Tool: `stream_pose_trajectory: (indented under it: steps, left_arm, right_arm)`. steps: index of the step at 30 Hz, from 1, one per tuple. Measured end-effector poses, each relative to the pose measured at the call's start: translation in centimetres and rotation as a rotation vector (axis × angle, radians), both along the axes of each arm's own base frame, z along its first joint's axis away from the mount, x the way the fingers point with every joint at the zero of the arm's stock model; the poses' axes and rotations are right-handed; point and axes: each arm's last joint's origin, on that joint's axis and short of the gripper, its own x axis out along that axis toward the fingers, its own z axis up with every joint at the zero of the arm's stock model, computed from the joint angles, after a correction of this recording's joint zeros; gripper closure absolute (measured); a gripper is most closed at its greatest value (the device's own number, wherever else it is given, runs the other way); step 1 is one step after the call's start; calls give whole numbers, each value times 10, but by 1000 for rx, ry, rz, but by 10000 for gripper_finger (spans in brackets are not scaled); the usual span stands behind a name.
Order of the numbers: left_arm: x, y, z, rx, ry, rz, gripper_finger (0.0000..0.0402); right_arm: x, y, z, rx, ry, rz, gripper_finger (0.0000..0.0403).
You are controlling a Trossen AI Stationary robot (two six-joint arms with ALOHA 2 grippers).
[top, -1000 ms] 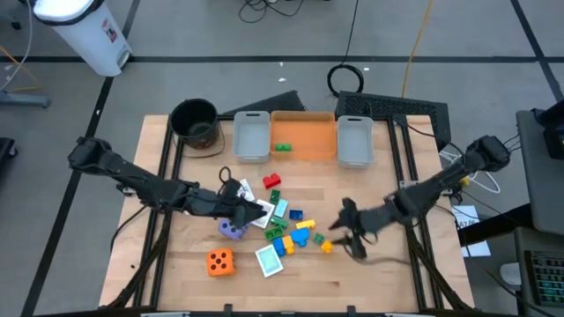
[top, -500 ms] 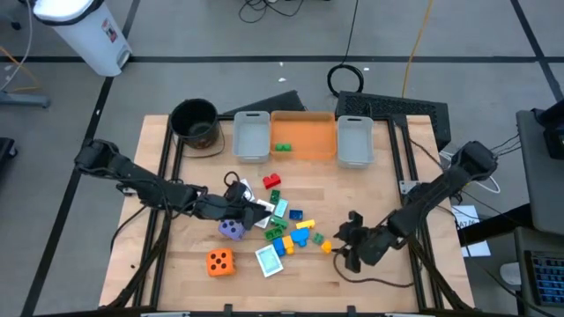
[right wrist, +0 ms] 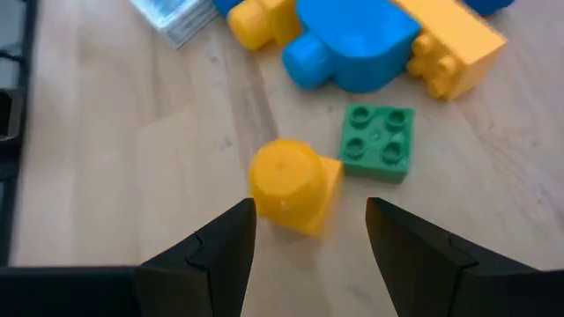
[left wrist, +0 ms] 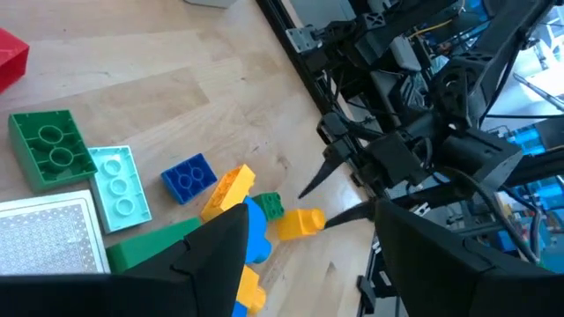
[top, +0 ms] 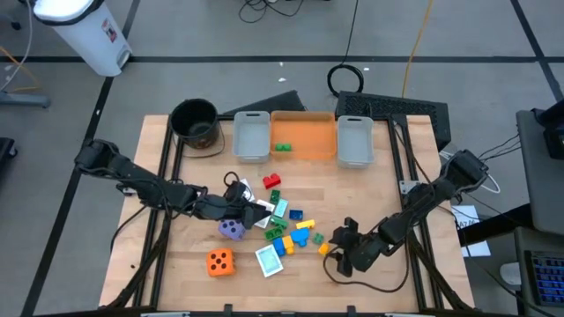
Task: Pick & Place Toys
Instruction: Put the bottom left yellow game piece into the orange bin
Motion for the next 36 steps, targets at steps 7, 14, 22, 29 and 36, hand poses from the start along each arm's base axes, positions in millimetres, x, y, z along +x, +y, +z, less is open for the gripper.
stream_pose_trajectory:
  steps: [7, 14, 22, 29, 36]
  left_arm:
    - [0, 0, 0, -4, -1, 1, 147]
    - [0, 0, 0, -7, -2, 2, 147]
    - [0, 0, 0, -7, -3, 1, 147]
    - [0, 0, 0, 7, -2, -4, 147]
    - [0, 0, 0, 12, 6, -23, 147]
  right_arm:
    - [4, -2, -2, -1, -18, -43, 197]
    - [5, -9, -4, -76, -14, -75, 197]
    - [12, -43, -11, -140, 101, -215, 197]
    - [24, -62, -6, -178, 83, -208, 197]
    - [29, -58, 8, -146, -4, -104, 197]
